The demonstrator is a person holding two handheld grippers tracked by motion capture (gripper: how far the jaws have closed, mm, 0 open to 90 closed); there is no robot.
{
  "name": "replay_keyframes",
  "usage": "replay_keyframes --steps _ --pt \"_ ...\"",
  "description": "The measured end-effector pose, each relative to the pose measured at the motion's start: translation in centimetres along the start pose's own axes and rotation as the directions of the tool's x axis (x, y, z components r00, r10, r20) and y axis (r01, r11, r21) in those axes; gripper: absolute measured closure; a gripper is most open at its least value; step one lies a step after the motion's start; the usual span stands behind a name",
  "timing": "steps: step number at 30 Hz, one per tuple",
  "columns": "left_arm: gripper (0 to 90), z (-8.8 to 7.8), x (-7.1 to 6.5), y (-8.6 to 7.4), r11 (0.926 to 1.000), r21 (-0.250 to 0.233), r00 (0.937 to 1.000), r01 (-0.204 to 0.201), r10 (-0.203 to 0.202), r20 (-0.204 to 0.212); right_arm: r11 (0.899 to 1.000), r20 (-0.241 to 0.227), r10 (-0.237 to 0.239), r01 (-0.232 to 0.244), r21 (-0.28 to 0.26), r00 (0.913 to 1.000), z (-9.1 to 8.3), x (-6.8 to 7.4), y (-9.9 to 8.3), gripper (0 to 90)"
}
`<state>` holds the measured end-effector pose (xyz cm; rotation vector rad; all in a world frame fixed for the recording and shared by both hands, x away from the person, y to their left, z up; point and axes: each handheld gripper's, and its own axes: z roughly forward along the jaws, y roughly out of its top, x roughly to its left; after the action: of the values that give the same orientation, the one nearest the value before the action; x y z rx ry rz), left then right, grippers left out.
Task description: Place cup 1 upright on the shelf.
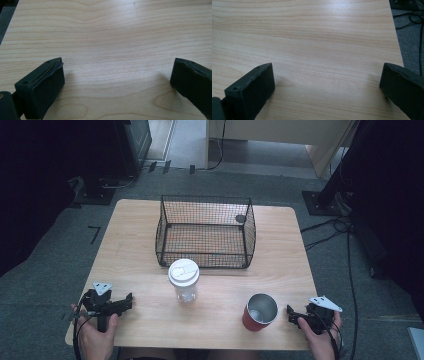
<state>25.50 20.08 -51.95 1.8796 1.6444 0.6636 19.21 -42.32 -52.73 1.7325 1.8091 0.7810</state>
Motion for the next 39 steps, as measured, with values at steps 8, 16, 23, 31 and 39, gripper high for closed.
replay_keyframes --steps 8,16,23,31,39 --pt "0.0 0.0 0.0 0.0 1.0000 0.001 1.0000 -0.004 0.004 0.001 0.999 -0.012 -0.051 0.051 -0.009 0.9986 -1.1 0.9 -0.3 0.0" --pt "0.0 0.0 0.0 0.0 1.0000 0.000 1.0000 -0.007 0.007 0.003 0.994 -0.045 -0.104 0.102 -0.045 0.9935 -2.7 2.4 0.1 0.0" --pt "0.0 0.0 0.0 0.0 1.0000 0.000 1.0000 -0.008 0.008 0.005 0.992 -0.085 -0.110 0.104 -0.071 0.9903 -3.6 3.1 0.4 0.0" --pt "0.0 0.0 -0.1 0.0 0.9999 0.000 0.9998 -0.015 0.015 0.011 0.985 -0.191 -0.164 0.150 -0.087 0.9678 -4.2 3.4 0.2 0.0" --pt "0.0 0.0 -0.1 0.0 0.9999 0.000 0.9998 -0.014 0.014 0.011 0.969 -0.287 -0.237 0.207 -0.133 0.9281 -5.2 4.3 0.2 0.0"
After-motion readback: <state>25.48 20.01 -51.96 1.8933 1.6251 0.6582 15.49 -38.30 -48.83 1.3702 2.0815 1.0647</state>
